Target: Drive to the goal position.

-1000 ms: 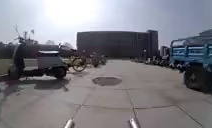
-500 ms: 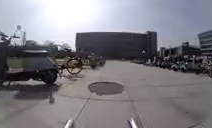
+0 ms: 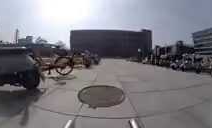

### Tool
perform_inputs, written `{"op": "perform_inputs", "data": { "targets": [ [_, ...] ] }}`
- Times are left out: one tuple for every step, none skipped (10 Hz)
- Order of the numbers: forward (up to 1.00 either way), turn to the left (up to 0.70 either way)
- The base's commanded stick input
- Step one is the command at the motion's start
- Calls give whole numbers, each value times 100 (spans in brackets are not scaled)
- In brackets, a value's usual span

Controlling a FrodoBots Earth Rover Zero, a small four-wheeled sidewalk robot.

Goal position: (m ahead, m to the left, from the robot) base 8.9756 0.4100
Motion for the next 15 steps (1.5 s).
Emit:
{"op": "perform_inputs", "data": {
  "targets": [
    [100,0],
    [100,0],
    [100,0],
    [100,0],
    [100,0],
    [100,0],
    [100,0],
    [100,-4],
    [100,-27],
    [100,-27],
    [100,-25],
    [100,-6],
    [100,0],
    [100,0],
    [100,0]
  ]
}}
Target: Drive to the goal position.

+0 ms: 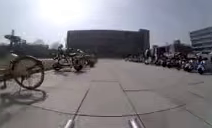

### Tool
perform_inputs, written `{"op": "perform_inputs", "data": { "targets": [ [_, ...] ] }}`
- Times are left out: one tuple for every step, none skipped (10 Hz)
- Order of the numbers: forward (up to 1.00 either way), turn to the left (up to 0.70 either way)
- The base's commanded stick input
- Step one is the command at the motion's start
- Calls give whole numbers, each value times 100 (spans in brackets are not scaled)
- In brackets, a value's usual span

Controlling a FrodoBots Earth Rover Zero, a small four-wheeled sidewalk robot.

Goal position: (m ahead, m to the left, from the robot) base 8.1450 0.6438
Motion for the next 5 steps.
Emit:
{"op": "perform_inputs", "data": {
  "targets": [
    [100,0],
    [100,0],
    [100,0],
    [100,0],
    [100,0]
  ]
}}
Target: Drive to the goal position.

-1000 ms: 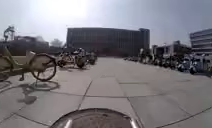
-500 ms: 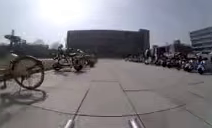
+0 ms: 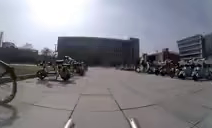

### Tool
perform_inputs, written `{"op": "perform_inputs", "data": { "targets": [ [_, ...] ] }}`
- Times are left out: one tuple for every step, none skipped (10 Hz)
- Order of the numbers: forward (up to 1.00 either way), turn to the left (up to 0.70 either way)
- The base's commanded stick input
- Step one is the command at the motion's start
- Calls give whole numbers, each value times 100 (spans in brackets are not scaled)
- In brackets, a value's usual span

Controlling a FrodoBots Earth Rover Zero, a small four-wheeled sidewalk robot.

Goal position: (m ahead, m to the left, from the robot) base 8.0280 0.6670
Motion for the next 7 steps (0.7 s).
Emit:
{"op": "perform_inputs", "data": {
  "targets": [
    [100,0],
    [100,0],
    [100,0],
    [100,0],
    [100,0],
    [100,0],
    [100,0]
  ]
}}
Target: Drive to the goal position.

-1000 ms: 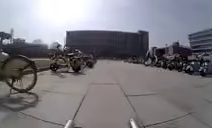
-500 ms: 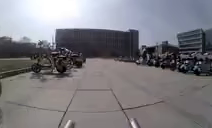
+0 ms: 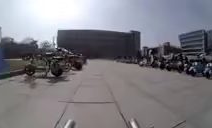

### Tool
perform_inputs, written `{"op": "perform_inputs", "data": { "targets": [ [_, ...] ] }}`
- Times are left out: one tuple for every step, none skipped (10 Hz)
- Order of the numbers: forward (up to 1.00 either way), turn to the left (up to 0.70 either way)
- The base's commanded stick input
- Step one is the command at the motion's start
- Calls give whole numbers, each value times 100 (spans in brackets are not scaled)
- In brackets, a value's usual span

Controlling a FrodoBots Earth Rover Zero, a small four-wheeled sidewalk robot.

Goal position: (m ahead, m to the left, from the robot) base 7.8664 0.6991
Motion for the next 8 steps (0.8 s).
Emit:
{"op": "perform_inputs", "data": {
  "targets": [
    [100,0],
    [100,0],
    [100,0],
    [100,0],
    [100,0],
    [100,0],
    [100,0],
    [100,0]
  ]
}}
